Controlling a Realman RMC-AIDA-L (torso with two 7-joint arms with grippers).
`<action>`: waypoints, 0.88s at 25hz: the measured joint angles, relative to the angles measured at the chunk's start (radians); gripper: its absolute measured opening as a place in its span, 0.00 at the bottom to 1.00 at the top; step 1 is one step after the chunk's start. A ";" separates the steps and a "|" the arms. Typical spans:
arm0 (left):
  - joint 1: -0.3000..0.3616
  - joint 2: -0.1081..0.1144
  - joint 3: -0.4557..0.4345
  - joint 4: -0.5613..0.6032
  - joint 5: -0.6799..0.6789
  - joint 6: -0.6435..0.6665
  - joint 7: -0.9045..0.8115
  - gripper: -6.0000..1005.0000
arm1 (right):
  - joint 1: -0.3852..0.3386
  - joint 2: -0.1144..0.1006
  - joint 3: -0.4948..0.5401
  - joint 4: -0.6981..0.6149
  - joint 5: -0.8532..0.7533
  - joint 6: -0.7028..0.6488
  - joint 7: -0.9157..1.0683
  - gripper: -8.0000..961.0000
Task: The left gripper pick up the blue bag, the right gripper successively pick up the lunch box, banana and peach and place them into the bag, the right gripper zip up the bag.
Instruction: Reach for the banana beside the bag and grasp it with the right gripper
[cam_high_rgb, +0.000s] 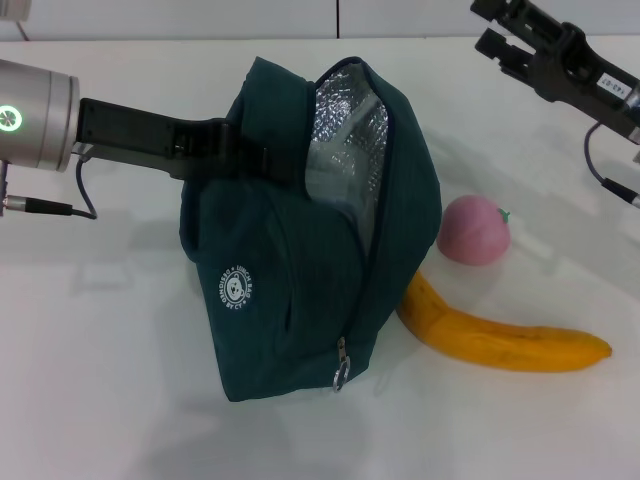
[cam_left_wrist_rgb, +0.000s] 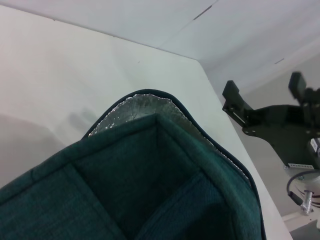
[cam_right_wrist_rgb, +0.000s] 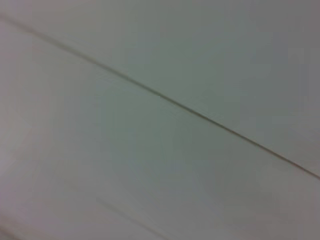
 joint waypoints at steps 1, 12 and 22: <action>0.000 0.000 0.000 0.000 0.000 0.000 0.000 0.04 | 0.000 -0.008 0.000 -0.003 -0.017 -0.002 -0.030 0.90; 0.009 -0.008 -0.001 -0.002 0.000 -0.001 0.000 0.04 | 0.040 -0.157 0.015 -0.191 -0.431 0.063 -0.177 0.90; 0.010 -0.004 -0.008 -0.054 0.000 -0.008 0.039 0.04 | 0.099 -0.204 0.346 -0.423 -1.166 0.025 0.076 0.89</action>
